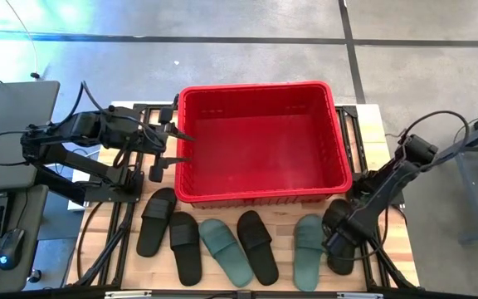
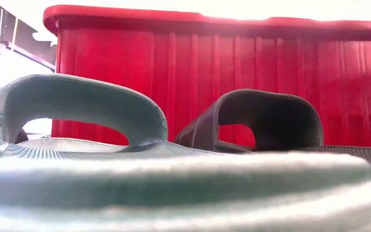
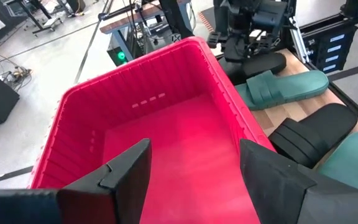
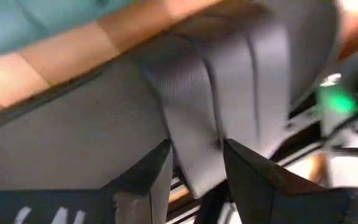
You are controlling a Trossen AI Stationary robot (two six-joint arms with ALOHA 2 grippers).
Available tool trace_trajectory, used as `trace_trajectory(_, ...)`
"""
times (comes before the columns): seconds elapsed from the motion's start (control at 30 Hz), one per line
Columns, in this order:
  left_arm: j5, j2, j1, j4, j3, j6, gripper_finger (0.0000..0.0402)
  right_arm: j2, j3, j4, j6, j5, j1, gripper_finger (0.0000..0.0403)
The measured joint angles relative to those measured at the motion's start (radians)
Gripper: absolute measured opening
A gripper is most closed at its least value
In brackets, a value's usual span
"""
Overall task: Pick and place slides into bin
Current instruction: Put the black slide into the red bin
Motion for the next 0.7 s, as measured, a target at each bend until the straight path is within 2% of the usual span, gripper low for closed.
trace_trajectory(0.1,0.000,0.000,0.000,0.000,0.000,0.000,0.0227,0.000,0.027,-0.031,-0.005,0.095,0.008,0.0133)
trace_trajectory(0.2,0.001,0.000,0.000,0.000,0.000,-0.008,0.0227,0.001,0.023,-0.027,-0.022,0.122,0.009,0.0133)
trace_trajectory(0.7,0.011,0.000,0.000,0.000,0.000,-0.029,0.0227,0.166,0.030,-0.035,0.010,0.125,0.014,0.0129)
